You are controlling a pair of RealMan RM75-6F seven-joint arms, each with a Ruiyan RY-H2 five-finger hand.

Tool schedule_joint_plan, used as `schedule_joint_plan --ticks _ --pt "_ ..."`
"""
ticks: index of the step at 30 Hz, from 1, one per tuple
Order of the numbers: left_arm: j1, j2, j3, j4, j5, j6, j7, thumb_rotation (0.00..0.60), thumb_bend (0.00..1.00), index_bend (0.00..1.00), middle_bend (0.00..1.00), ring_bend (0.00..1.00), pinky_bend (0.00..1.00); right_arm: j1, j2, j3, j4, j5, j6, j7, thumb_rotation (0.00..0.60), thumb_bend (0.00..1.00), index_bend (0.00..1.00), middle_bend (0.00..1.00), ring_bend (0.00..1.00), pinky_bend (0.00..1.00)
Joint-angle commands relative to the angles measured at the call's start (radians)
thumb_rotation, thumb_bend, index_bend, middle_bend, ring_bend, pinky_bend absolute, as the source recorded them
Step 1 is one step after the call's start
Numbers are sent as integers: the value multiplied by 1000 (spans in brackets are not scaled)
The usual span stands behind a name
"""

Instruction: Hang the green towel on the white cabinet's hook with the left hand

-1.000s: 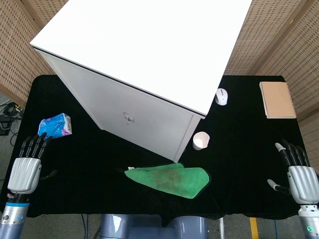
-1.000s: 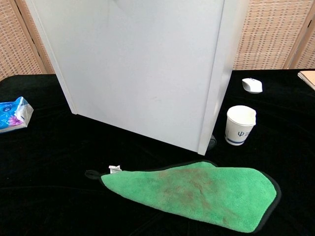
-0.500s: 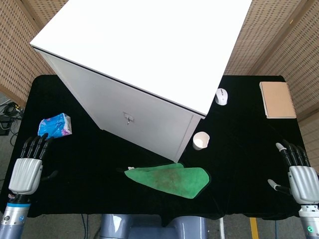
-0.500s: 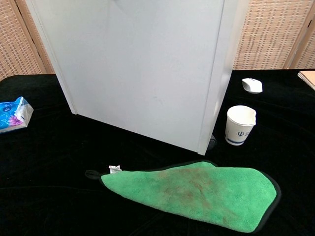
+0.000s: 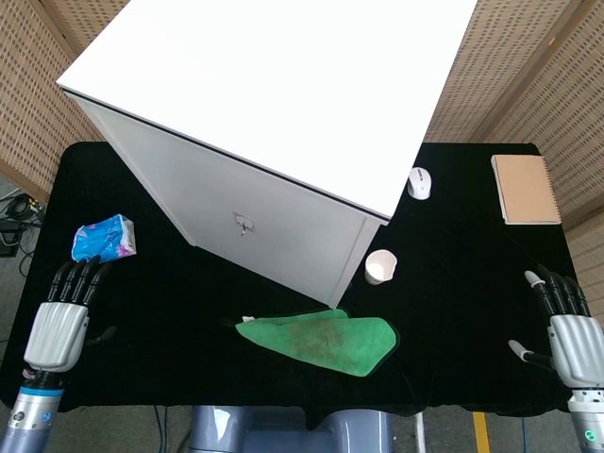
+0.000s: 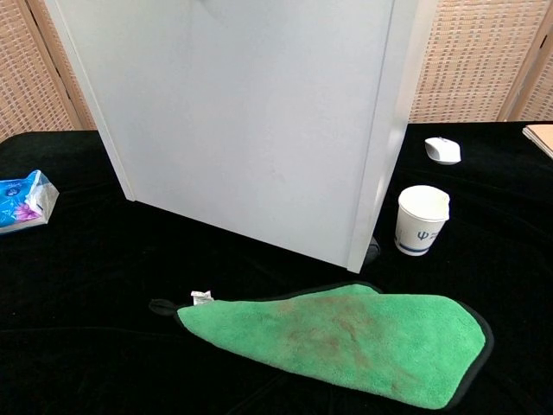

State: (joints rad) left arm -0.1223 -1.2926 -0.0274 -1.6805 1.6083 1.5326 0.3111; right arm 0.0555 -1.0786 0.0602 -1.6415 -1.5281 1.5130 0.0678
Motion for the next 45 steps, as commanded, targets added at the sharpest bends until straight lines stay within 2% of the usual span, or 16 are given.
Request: schedule_joint_plan --ticks 1,4,7,10,14,16,25,36,45 --pt "-8 -8 4 -10 8 -11 -25 600 94 63 383 256 190 0 1 2 1 5 -2 4 600 67 0 0 0 0" --pt "-21 -13 10 -16 11 -39 -21 600 114 139 654 477 401 1 2 3 1 8 -4 7 600 67 0 0 0 0" --pt "-43 -23 19 -32 25 -78 -6 600 130 195 784 590 508 0 5 3 0 8 -4 12 600 67 0 0 0 0" --pt "-66 -30 24 -50 31 -121 13 600 138 223 834 639 543 -1 6 4 0 8 -2 15 600 67 0 0 0 0" --pt "-105 -50 24 -71 34 -187 63 600 142 234 845 648 552 -1 7 5 0 10 -3 19 600 67 0 0 0 0" --pt "-161 -98 22 -80 40 -282 143 600 145 238 848 650 556 -2 10 8 0 15 -2 27 600 67 0 0 0 0" --pt "-275 -266 -50 -86 -160 -475 367 600 158 240 848 652 556 -3 18 12 2 20 -1 50 600 67 0 0 0 0" --pt "-385 -445 -83 7 -373 -546 593 600 171 240 848 653 556 -6 26 18 5 27 1 78 600 67 0 0 0 0" --pt "-450 -529 -88 78 -483 -558 672 600 172 240 848 653 556 -6 29 18 6 26 1 91 600 67 0 0 0 0"
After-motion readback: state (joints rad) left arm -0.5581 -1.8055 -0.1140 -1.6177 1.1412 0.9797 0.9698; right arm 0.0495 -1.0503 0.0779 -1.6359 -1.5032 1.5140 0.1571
